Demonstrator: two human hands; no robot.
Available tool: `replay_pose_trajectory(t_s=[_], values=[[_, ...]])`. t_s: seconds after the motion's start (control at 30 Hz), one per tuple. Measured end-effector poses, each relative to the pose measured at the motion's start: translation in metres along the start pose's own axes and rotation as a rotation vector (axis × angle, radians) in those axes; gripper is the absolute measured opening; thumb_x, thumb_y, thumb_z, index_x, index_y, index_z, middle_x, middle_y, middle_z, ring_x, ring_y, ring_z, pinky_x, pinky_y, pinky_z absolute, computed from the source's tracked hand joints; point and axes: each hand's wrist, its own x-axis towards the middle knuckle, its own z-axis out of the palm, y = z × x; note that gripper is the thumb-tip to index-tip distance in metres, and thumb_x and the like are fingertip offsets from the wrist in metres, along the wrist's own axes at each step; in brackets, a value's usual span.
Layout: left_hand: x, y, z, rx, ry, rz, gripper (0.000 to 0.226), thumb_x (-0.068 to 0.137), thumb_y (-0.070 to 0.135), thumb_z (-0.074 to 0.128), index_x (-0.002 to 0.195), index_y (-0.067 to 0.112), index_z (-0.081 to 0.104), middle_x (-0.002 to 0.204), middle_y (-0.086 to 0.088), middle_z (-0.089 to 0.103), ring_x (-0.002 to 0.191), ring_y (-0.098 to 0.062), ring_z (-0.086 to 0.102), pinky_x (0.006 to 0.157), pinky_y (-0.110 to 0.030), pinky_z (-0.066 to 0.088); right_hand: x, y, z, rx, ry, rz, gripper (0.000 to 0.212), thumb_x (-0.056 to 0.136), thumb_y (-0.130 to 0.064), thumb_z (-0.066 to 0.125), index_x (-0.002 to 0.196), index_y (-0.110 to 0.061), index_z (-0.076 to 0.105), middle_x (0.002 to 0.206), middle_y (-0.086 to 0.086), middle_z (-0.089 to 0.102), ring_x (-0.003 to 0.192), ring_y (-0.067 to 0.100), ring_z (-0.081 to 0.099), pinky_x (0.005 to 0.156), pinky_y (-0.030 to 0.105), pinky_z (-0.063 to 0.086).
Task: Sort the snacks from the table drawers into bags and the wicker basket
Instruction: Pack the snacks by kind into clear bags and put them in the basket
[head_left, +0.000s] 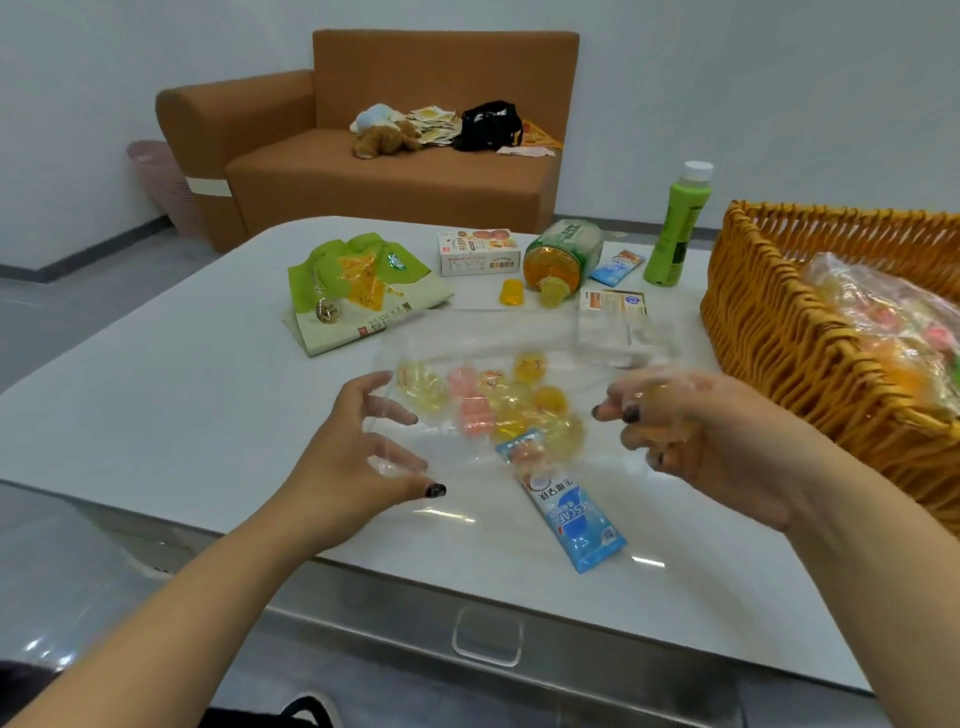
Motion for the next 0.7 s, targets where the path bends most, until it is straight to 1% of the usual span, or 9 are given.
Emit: replay_pose_trajectory(t_s=[0.17,0.27,0.37,0.43,0.5,0.53,0.6,0.63,0.7], values=[[-0.011,0.006,0.019,0.015,-0.243,0.041,0.114,0.056,0.012,0.094,0.141,0.040,0.023,0.115,0.009,0.052,0.085,-0.013,0.070,0.061,-0.023,0.053,-0.010,-0.007,0.000,-0.325,-0.299,0.069,0.031,0.079,0.001,0.068,0.108,-0.006,0.062,0.105,0.011,0.072,0.078,0.022,0.072,0.056,0.023,0.056],[-0.014,0.005,0.031,-0.168,-0.418,-0.038,0.116,0.054,0.003,0.093,0.142,0.037,0.026,0.119,0.006,0.053,0.091,-0.020,0.071,0.065,-0.025,0.054,-0.009,0.004,0.014,-0.660,-0.361,0.024,0.031,0.076,-0.014,0.078,0.103,-0.021,0.064,0.102,-0.012,0.068,0.088,0.004,0.068,0.071,0.017,0.053],[-0.017,0.011,0.038,-0.340,-0.526,-0.155,0.091,0.065,-0.006,0.084,0.133,0.034,0.038,0.127,0.004,0.058,0.101,-0.017,0.070,0.073,-0.024,0.056,-0.003,0.014,0.035,-0.960,-0.406,-0.130,0.029,0.079,-0.029,0.075,0.107,-0.029,0.065,0.099,-0.021,0.063,0.093,-0.003,0.059,0.080,0.014,0.048],[-0.018,0.011,0.039,-0.444,-0.635,-0.186,0.073,0.069,0.029,0.085,0.133,0.025,0.049,0.128,-0.002,0.063,0.105,-0.016,0.068,0.078,-0.029,0.058,0.001,0.017,0.045,-0.865,-0.492,-0.133,0.027,0.082,-0.017,0.073,0.104,-0.029,0.065,0.094,-0.027,0.062,0.090,-0.008,0.059,0.076,0.008,0.047],[-0.020,0.008,0.041,-0.542,-0.734,-0.249,0.090,0.056,0.071,0.075,0.131,0.024,0.056,0.120,-0.008,0.067,0.101,-0.021,0.068,0.080,-0.034,0.057,0.004,0.021,0.052,-0.848,-0.546,-0.141,0.028,0.080,-0.009,0.074,0.101,-0.024,0.064,0.089,-0.025,0.060,0.083,-0.016,0.055,0.073,0.003,0.043],[-0.020,0.007,0.041,-0.573,-0.751,-0.289,0.094,0.052,0.080,0.069,0.129,0.025,0.060,0.118,-0.012,0.067,0.099,-0.024,0.069,0.081,-0.036,0.057,0.007,0.024,0.056,-0.881,-0.579,-0.168,0.023,0.080,-0.009,0.074,0.095,-0.022,0.064,0.086,-0.022,0.060,0.078,-0.016,0.054,0.071,0.002,0.042],[-0.017,0.003,0.041,-0.620,-0.749,-0.353,0.101,0.053,0.082,0.067,0.131,0.018,0.058,0.115,-0.016,0.066,0.093,-0.025,0.068,0.079,-0.036,0.057,0.024,0.034,0.069,-0.979,-0.558,-0.209,0.018,0.081,-0.012,0.074,0.090,-0.023,0.064,0.087,-0.011,0.063,0.071,-0.006,0.053,0.064,0.010,0.045],[-0.016,0.001,0.040,-0.647,-0.747,-0.371,0.102,0.056,0.080,0.068,0.132,0.013,0.055,0.114,-0.016,0.066,0.091,-0.024,0.068,0.078,-0.036,0.056,0.032,0.042,0.071,-1.035,-0.511,-0.201,0.017,0.083,-0.012,0.072,0.098,-0.017,0.066,0.090,-0.004,0.064,0.075,0.003,0.052,0.061,0.018,0.044],[-0.014,0.000,0.037,-0.713,-0.739,-0.361,0.093,0.063,0.071,0.071,0.130,0.009,0.057,0.112,-0.013,0.069,0.092,-0.022,0.069,0.076,-0.036,0.057,0.056,0.055,0.075,-1.120,-0.412,-0.151,0.029,0.085,-0.015,0.068,0.113,-0.015,0.064,0.083,-0.008,0.058,0.084,0.013,0.048,0.057,0.021,0.038]])
